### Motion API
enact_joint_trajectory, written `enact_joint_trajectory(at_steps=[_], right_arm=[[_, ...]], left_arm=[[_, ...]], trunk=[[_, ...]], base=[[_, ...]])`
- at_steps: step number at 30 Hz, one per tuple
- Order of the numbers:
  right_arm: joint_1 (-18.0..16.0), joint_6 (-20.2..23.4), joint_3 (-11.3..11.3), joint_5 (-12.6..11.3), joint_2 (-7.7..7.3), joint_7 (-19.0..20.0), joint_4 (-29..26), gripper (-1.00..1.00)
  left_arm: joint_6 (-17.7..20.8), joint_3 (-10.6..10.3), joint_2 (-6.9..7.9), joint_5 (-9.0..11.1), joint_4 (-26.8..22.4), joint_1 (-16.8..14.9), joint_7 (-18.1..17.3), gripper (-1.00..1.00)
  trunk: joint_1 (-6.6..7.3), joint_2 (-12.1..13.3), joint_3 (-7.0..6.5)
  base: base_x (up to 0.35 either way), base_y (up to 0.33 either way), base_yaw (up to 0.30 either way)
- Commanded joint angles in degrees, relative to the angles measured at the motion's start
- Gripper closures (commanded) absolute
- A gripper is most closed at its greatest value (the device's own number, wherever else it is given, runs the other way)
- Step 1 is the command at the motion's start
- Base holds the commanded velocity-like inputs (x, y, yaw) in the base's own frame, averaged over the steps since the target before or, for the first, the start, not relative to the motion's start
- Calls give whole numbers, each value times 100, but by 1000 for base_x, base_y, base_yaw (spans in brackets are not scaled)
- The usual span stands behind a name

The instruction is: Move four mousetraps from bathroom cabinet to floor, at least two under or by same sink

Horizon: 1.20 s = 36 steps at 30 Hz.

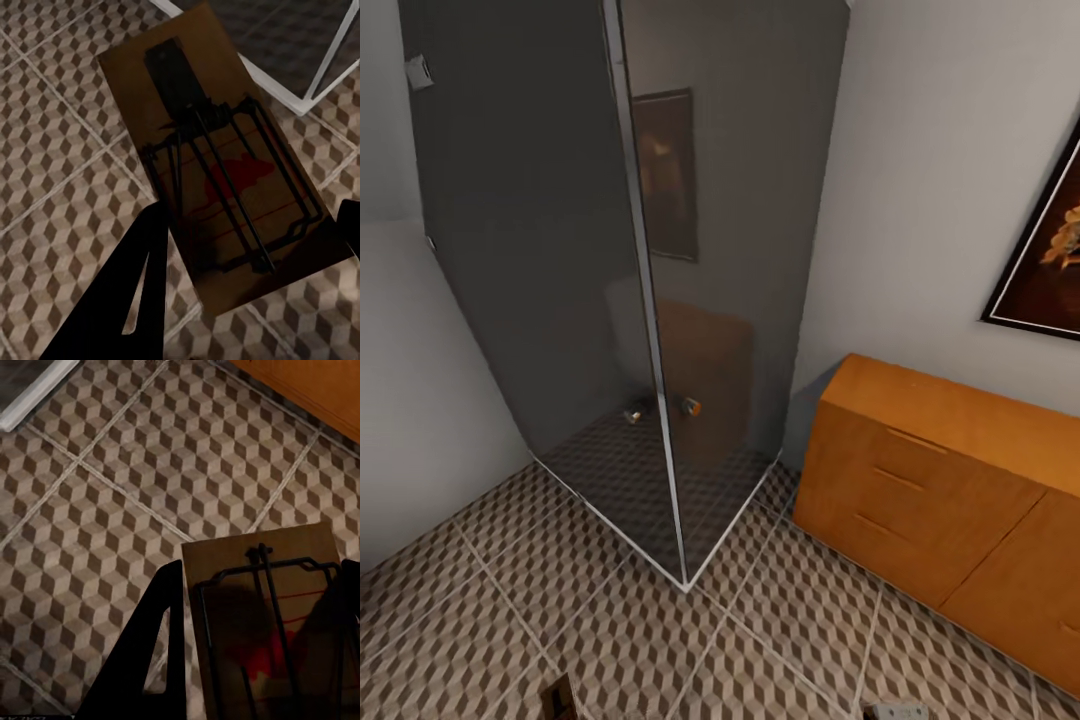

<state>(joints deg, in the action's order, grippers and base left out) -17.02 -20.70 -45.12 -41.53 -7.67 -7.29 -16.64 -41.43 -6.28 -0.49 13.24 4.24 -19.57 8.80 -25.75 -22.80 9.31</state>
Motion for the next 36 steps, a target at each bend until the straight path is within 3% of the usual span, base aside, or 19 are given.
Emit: enact_joint_trajectory(at_steps=[1,36], right_arm=[[-3,-13,-49,-40,-6,-36,-11,100],[-3,-12,-49,-40,-3,-36,-7,100]], left_arm=[[-32,-49,-4,30,24,-12,25,100],[-32,-49,-4,30,24,-12,25,100]], trunk=[[-3,-12,12],[-3,-12,12]], base=[[0,0,256],[0,0,256]])
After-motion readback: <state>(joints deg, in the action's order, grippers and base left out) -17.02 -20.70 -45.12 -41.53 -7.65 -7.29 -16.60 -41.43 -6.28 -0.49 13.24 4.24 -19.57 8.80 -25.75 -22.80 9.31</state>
